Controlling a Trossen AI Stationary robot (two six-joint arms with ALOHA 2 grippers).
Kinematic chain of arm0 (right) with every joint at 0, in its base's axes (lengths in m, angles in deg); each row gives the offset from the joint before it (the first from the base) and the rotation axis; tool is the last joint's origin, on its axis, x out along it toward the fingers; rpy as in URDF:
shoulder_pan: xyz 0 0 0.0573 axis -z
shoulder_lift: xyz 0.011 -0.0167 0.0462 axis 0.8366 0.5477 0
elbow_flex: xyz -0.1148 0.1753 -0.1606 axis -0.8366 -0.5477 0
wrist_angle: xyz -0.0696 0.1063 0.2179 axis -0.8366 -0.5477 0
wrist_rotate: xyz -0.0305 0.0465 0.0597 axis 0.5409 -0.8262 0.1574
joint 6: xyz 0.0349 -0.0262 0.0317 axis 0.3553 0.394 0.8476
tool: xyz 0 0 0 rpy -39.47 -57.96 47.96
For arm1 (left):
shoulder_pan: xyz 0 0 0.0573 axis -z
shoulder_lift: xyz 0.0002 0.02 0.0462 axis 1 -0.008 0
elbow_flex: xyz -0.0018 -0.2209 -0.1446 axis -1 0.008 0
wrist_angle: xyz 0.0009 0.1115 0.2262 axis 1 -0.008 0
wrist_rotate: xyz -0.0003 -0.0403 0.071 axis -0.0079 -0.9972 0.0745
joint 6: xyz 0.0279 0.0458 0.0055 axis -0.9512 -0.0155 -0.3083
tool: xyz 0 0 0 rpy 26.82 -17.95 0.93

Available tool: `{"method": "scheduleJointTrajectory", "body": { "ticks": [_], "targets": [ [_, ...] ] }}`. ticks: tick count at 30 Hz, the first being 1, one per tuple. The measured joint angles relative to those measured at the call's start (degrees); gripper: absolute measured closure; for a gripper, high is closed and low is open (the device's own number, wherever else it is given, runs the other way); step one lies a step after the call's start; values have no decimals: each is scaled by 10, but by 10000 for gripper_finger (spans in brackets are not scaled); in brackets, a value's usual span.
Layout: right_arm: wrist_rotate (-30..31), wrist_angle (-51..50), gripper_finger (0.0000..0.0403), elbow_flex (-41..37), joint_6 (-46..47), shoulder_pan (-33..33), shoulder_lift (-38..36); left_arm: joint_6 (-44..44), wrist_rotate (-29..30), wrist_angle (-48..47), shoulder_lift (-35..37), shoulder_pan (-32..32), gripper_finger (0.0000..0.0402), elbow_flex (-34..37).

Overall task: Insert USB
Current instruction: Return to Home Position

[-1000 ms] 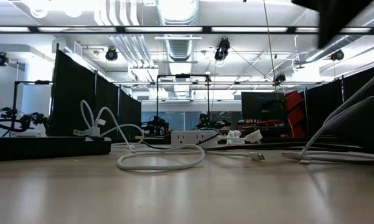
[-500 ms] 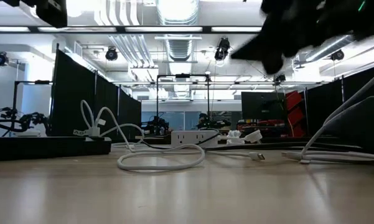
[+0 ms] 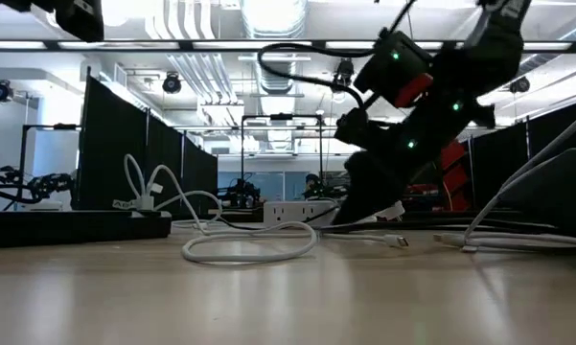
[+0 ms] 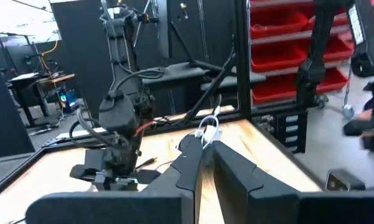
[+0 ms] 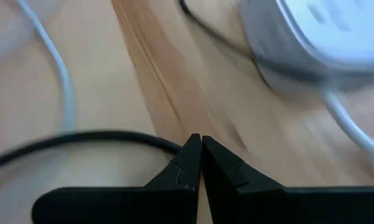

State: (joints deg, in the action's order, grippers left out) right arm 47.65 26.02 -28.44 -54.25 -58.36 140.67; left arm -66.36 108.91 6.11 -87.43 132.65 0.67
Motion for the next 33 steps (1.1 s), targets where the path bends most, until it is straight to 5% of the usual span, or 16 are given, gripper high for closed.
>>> {"method": "scheduleJointTrajectory", "body": {
  "ticks": [9,12,16,22,28,33],
  "targets": [
    [84,-500,403,0,117,-63,-184,92,0,-94,44,10,377,0],
    [131,-545,403,-1,165,-95,-282,105,6,-115,43,7,377,1],
    [137,-484,403,-20,151,-123,-363,109,59,-114,21,1,377,5],
    [129,-308,403,-71,-17,-157,-393,169,179,-116,7,-21,377,6],
    [121,-45,403,-158,-143,-208,-394,175,146,-130,22,-23,377,29],
    [49,-68,403,-186,-144,-191,-457,143,145,-129,48,-34,377,50]
  ]
}}
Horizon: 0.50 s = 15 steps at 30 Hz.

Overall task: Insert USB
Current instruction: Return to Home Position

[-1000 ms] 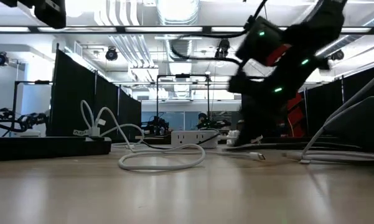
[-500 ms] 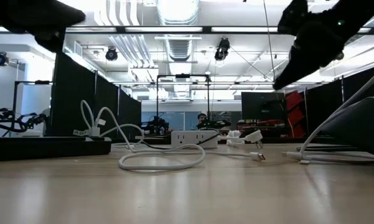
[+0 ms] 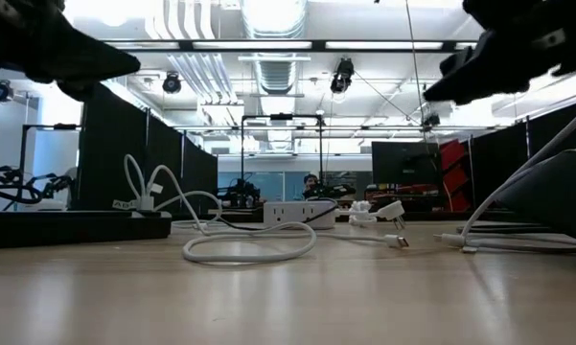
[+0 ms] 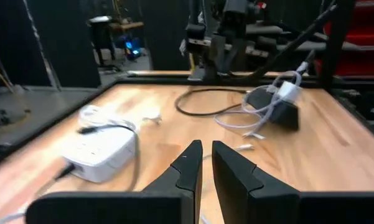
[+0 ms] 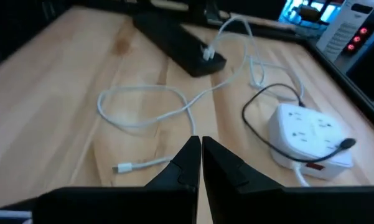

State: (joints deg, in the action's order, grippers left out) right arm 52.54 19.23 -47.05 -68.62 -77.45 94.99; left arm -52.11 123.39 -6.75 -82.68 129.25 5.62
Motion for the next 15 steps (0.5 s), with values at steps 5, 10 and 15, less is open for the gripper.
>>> {"method": "scheduleJointTrajectory", "body": {
  "ticks": [5,10,15],
  "targets": [
    [-70,-105,403,0,-8,45,-149,-32,-33,1,74,-48,377,25],
    [-183,-130,403,-32,-9,124,-307,-46,-129,7,159,-123,377,67],
    [-231,-126,403,-107,32,185,-415,-44,-129,-1,234,-135,377,103]
  ]
}}
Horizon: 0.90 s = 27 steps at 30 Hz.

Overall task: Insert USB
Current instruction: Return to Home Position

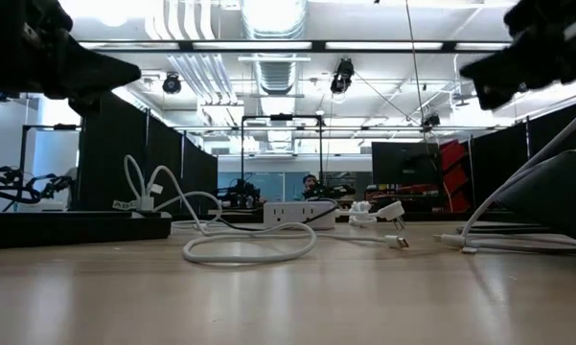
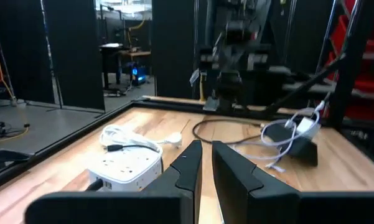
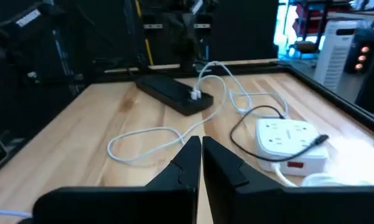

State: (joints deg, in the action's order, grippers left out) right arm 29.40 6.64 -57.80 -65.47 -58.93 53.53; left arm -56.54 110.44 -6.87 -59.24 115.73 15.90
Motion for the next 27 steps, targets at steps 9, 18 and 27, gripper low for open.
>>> {"method": "scheduleJointTrajectory", "body": {
  "ticks": [9,18,27],
  "targets": [
    [0,-30,403,-49,1,15,-115,15,19,-101,96,30,377,-3],
    [6,-96,403,-49,-24,16,-158,-44,9,-191,224,55,377,-3],
    [44,-52,403,-50,-115,36,-155,-19,-120,-216,260,6,396,-3]
  ]
}}
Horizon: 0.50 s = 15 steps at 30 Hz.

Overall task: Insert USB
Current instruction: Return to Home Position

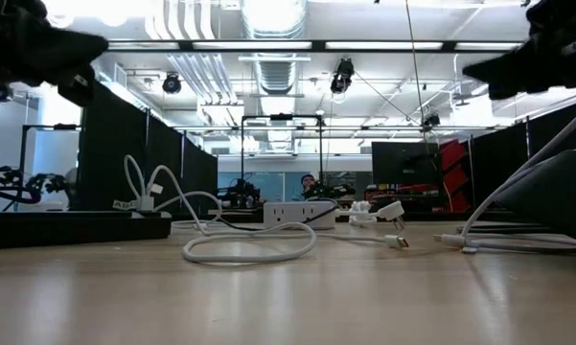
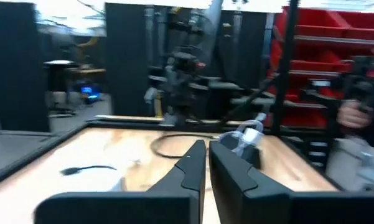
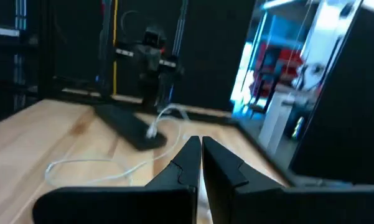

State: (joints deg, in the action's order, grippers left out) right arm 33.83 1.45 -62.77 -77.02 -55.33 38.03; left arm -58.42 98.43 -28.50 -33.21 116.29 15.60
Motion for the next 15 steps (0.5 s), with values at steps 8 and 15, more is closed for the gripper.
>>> {"method": "scheduleJointTrajectory", "body": {
  "ticks": [8,15],
  "targets": [
    [1,85,403,1,-85,36,13,12,-124,33,-3,-94,401,2],
    [-79,82,403,-17,-56,61,53,55,-136,-25,0,-95,401,3]
  ]
}}
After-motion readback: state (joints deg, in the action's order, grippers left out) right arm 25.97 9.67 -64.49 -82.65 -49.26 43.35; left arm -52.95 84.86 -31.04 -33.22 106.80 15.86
